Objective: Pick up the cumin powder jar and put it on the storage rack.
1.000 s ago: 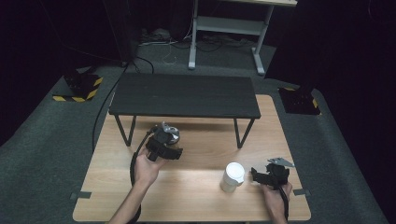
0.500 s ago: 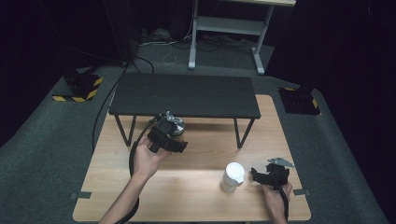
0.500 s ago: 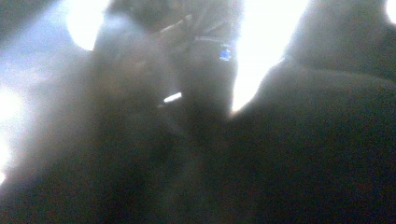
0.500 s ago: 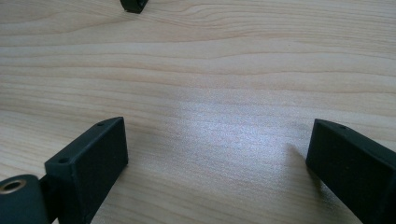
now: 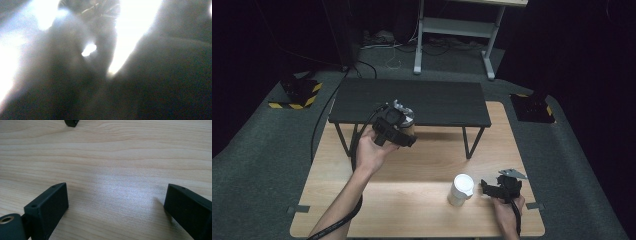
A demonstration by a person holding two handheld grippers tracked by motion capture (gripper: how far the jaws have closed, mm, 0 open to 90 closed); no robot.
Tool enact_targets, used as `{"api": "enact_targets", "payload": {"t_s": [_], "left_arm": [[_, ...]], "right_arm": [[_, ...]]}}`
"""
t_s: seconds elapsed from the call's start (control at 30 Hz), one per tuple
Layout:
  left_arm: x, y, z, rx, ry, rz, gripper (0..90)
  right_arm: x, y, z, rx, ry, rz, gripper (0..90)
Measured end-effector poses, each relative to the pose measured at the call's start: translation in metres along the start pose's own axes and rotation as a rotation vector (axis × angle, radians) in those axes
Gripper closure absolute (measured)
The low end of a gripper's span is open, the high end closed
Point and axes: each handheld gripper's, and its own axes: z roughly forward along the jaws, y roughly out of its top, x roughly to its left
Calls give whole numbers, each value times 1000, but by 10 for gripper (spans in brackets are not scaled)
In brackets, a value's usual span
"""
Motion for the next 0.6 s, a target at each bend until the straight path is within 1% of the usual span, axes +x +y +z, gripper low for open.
{"api": "enact_targets", "payload": {"t_s": [0.03,0.07,0.1,0.13,0.17,0.2,0.23,0.27,0.3,0.43,0.5,0.53,0.57,0.6], "left_arm": [[1,6,1,-7,-1,-13,314],[14,30,-5,119,4,205,314],[14,30,-5,119,4,205,314],[15,34,-4,123,1,202,314],[21,54,-6,195,-14,266,314],[21,54,-6,195,-14,266,314],[18,45,0,117,0,199,314],[18,45,0,117,0,199,314],[26,71,-1,220,-19,269,314],[26,76,5,217,-4,256,314],[26,80,12,215,18,245,314],[26,80,12,215,18,245,314],[25,82,18,216,33,239,314],[25,82,18,216,33,239,314]], "right_arm": [[0,0,0,0,0,0,48],[0,0,0,0,0,0,48],[0,0,0,0,0,0,48],[0,0,0,0,0,1,48],[0,0,0,0,0,0,48],[0,0,0,0,0,0,48],[0,0,0,0,0,1,48],[0,0,0,0,0,1,48],[0,0,0,0,0,1,48],[0,0,0,-1,0,0,49],[0,0,0,-1,1,-1,51],[0,0,0,-1,1,0,51],[0,0,0,-2,1,-1,51],[0,0,0,-2,1,-1,51]]}}
